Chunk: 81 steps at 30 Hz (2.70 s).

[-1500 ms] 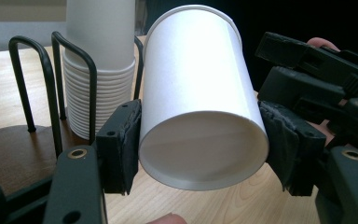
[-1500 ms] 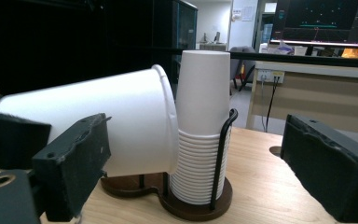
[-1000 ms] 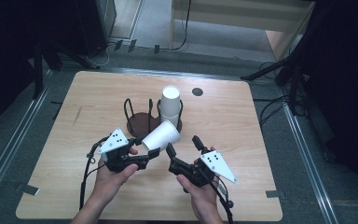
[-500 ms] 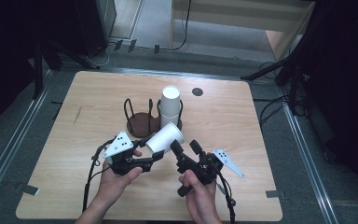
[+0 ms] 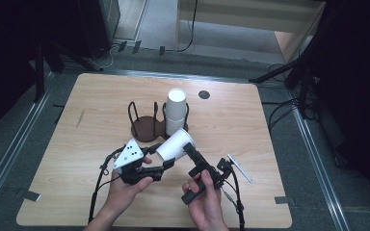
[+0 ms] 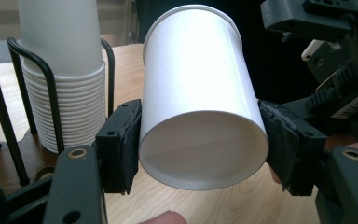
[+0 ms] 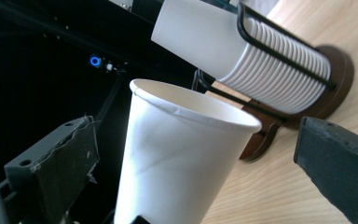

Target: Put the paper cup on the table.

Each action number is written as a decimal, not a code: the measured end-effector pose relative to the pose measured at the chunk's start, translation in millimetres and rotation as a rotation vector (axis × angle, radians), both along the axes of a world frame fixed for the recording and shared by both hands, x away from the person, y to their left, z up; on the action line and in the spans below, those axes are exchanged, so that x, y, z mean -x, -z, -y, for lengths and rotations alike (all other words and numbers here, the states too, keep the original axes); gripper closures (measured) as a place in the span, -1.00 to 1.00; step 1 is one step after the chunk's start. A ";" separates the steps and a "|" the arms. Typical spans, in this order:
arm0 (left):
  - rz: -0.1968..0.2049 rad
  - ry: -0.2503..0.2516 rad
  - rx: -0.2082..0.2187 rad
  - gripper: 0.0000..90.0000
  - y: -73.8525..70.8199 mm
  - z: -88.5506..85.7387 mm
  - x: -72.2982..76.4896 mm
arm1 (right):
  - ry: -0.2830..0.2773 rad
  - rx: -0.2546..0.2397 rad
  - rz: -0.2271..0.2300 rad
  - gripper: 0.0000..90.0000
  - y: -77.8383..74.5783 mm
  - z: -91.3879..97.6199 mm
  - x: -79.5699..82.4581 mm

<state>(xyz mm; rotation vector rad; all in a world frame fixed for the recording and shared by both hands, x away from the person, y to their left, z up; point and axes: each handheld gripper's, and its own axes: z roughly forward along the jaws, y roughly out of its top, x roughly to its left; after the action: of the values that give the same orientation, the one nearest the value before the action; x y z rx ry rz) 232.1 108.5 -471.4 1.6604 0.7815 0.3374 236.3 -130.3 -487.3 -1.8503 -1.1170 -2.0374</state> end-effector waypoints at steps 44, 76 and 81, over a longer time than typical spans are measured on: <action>-0.052 0.078 -0.043 -0.73 3.7 8.5 0.4 | 0.131 0.041 0.078 -0.40 10.6 11.2 -5.5; -0.087 0.012 0.004 -0.79 1.0 -26.0 -12.4 | 0.306 0.484 0.327 -0.40 13.1 46.3 -29.1; -0.088 -0.006 0.011 -0.79 0.8 -33.0 -14.4 | 0.319 0.544 0.349 -0.40 13.0 48.9 -31.0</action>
<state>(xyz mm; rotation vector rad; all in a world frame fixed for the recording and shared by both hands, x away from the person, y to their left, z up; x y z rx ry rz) 246.6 141.5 -472.2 1.6717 0.8528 0.2657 267.3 -179.2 -500.2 -2.0640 -1.7045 -2.4952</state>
